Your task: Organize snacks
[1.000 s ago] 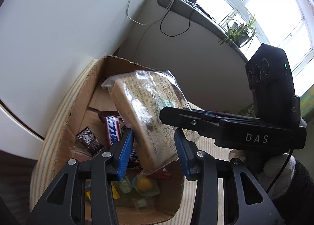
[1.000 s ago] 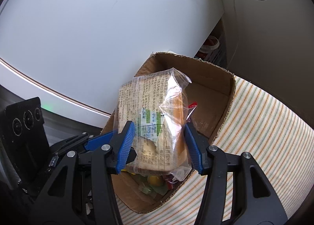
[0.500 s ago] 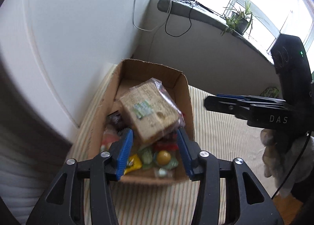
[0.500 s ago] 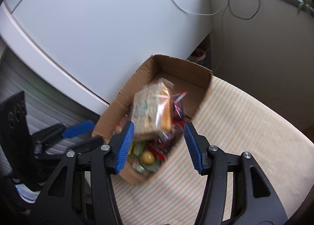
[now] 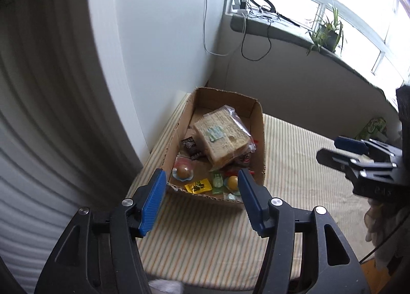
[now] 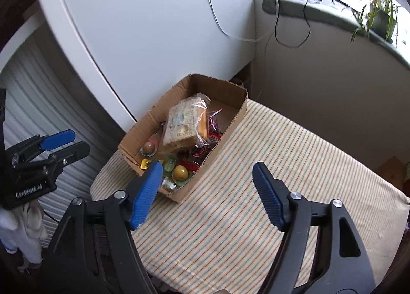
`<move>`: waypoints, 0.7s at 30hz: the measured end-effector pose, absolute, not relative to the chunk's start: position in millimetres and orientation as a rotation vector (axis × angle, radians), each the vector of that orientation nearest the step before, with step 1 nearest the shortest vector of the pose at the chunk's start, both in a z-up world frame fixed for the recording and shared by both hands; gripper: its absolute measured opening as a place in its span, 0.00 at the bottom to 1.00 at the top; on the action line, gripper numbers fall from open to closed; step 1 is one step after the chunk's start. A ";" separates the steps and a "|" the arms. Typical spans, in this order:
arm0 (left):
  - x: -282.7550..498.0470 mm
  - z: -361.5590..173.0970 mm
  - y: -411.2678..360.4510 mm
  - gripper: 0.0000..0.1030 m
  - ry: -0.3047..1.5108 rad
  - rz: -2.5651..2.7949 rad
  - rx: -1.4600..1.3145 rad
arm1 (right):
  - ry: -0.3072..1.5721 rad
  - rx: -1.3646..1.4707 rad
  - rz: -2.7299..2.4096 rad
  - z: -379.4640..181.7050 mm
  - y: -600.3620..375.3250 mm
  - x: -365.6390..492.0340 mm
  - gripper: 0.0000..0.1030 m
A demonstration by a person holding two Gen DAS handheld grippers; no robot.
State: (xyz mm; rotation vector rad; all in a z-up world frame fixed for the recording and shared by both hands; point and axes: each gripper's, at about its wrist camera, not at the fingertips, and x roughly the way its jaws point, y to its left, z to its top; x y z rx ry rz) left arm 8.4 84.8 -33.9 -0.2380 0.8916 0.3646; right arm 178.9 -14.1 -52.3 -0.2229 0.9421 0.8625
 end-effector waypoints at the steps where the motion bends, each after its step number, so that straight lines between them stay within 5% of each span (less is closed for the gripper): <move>1: 6.7 -31.3 83.4 0.56 0.887 0.374 -0.237 | 0.935 -0.224 0.860 -49.4 -16.9 174.4 0.74; 21: 1.9 -20.9 65.7 0.57 0.892 0.381 -0.251 | 0.870 -0.255 0.807 -39.7 -36.1 150.8 0.74</move>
